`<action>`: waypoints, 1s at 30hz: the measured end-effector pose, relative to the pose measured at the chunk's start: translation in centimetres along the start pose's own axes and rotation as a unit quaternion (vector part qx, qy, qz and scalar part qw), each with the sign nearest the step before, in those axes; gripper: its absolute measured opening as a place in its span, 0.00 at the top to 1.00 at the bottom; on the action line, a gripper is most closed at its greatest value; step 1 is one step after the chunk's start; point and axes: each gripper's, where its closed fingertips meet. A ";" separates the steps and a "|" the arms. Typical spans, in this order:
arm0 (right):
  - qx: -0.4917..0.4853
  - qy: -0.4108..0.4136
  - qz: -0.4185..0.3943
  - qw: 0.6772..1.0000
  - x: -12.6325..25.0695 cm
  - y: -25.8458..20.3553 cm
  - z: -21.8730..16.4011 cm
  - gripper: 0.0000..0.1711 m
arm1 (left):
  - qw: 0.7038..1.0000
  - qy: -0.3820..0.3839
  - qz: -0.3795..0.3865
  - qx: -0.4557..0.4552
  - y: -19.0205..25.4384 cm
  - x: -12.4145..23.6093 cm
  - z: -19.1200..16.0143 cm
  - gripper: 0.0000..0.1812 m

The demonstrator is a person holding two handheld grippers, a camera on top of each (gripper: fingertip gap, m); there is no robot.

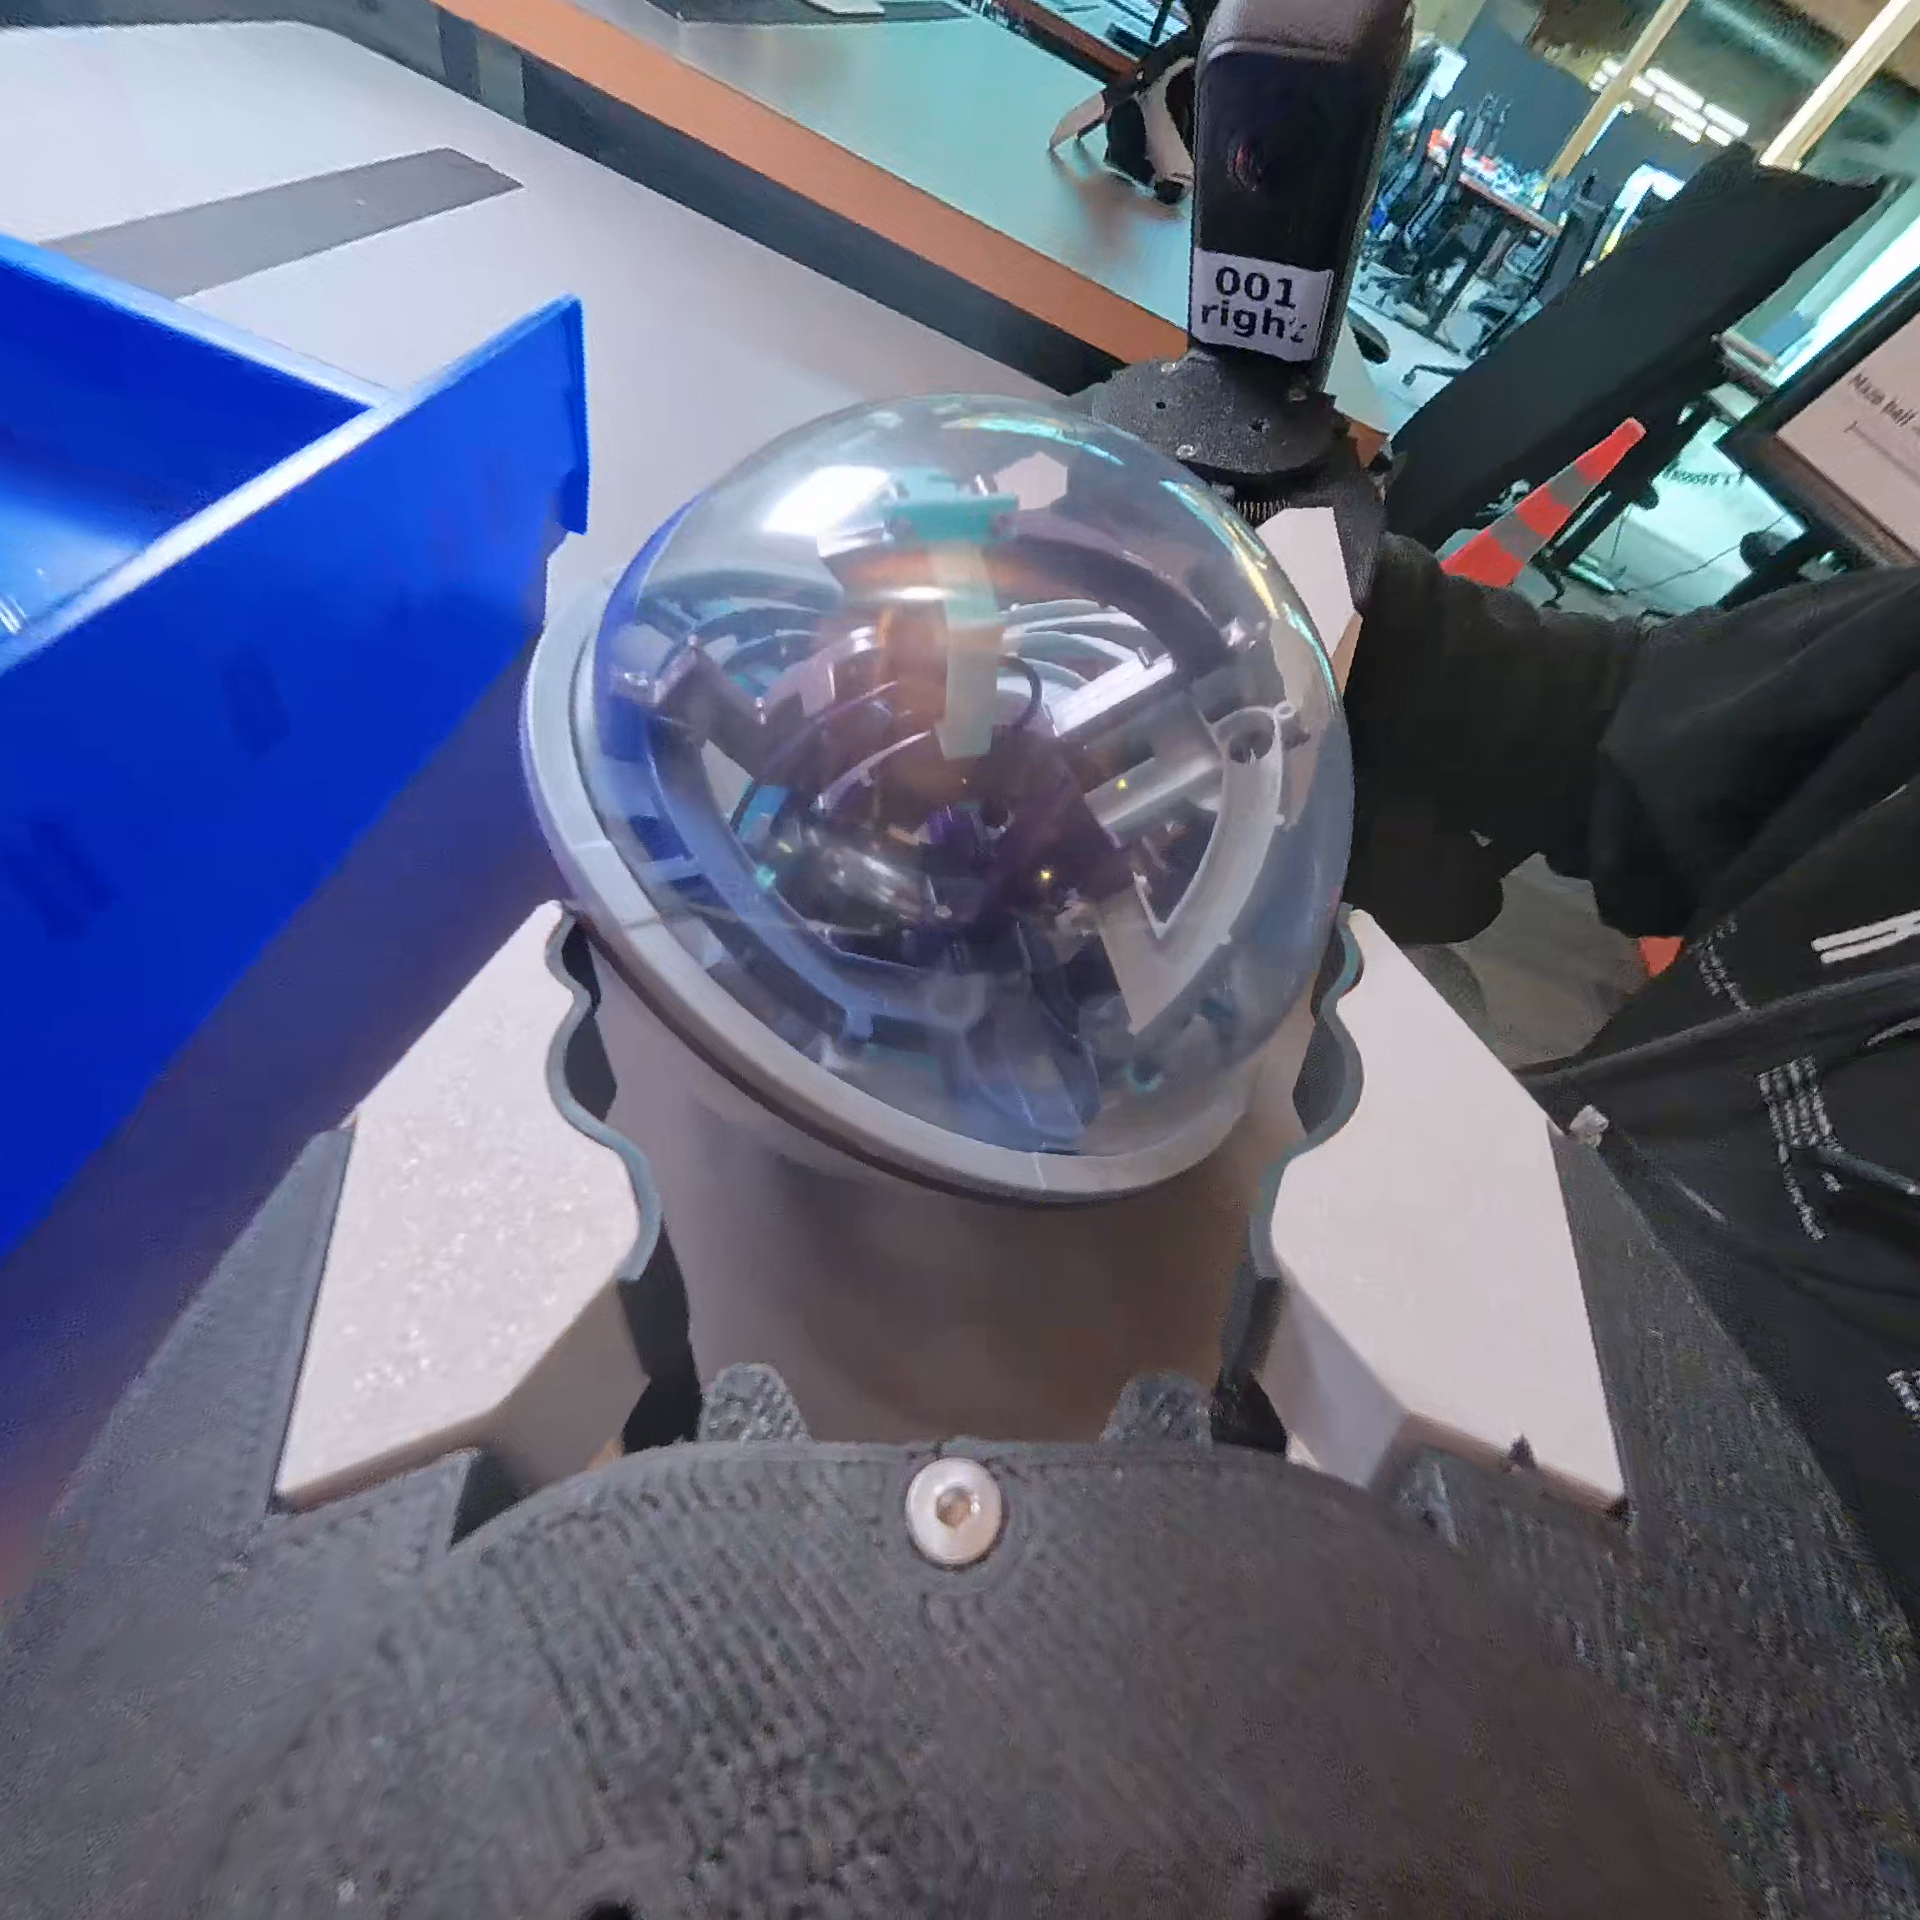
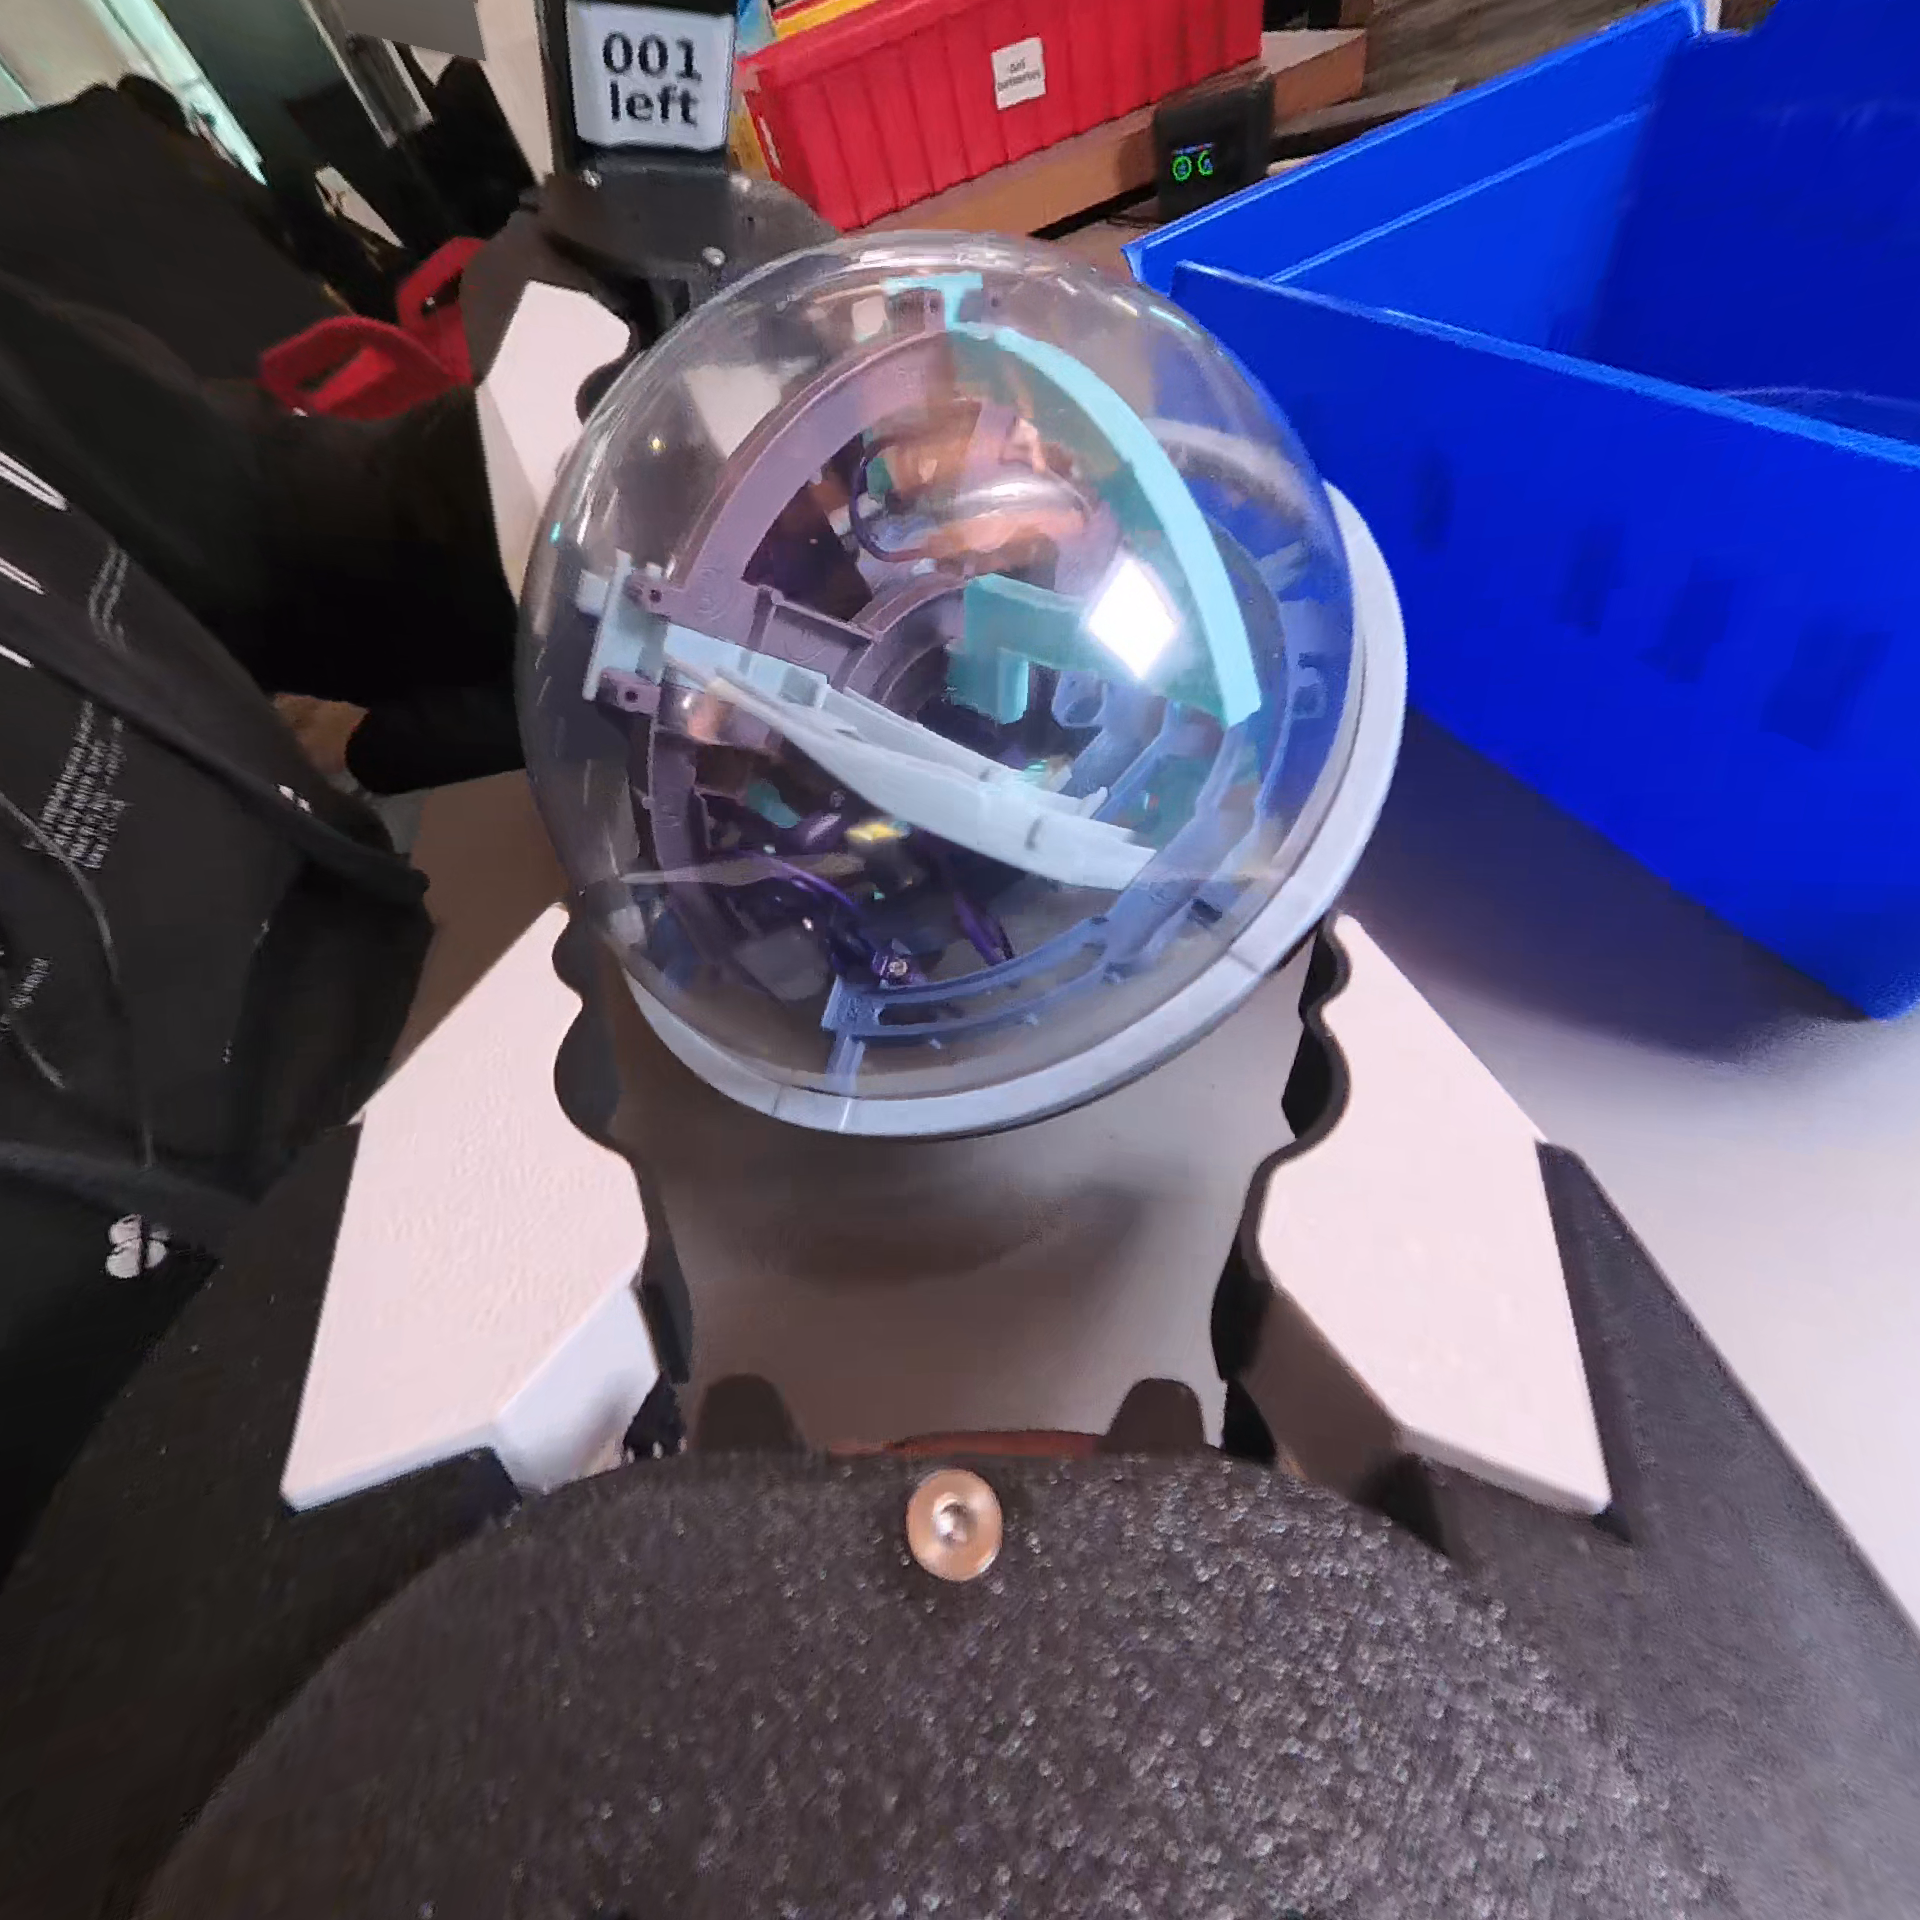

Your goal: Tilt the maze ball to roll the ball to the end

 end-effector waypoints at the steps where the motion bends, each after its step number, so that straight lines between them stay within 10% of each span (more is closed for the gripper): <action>1: 0.009 -0.001 -0.009 1.000 -0.2 0.1 -0.1 0.24 | 1.000 0.000 0.003 -0.014 -0.1 0.1 0.1 0.26; 21: 0.100 -0.081 0.064 0.990 -1.9 -1.3 -0.7 0.17 | 0.943 -0.035 0.005 -0.331 2.6 0.8 1.0 0.28; 30: 0.142 -0.061 -0.018 0.988 -2.9 -0.1 -0.4 0.22 | 1.000 0.005 0.025 -0.012 0.4 1.2 -1.7 0.18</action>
Point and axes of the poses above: each gripper's, where its closed fingertips meet, x back along the fingers, z out of its top, y = z × x across the jaws, and after that the axes turned 9 degrees about -y, right-handed
